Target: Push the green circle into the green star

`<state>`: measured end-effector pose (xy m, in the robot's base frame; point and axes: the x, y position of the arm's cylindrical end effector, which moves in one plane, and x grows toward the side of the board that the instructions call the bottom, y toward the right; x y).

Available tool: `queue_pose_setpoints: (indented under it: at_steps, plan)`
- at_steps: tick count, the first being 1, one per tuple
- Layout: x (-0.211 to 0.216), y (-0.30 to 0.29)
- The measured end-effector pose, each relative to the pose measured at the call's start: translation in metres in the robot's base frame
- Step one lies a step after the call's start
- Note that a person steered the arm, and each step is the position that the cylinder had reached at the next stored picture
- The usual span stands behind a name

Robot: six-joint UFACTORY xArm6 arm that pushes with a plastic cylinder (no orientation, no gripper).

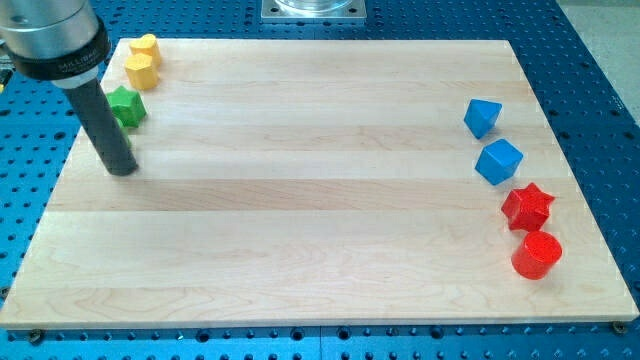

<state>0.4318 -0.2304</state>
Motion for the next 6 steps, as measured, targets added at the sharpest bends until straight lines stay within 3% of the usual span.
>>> queue_pose_setpoints:
  at_steps: [2, 3, 6]
  plan:
    - [0.003, -0.032]
    - [-0.025, 0.001]
    - [-0.073, 0.014]
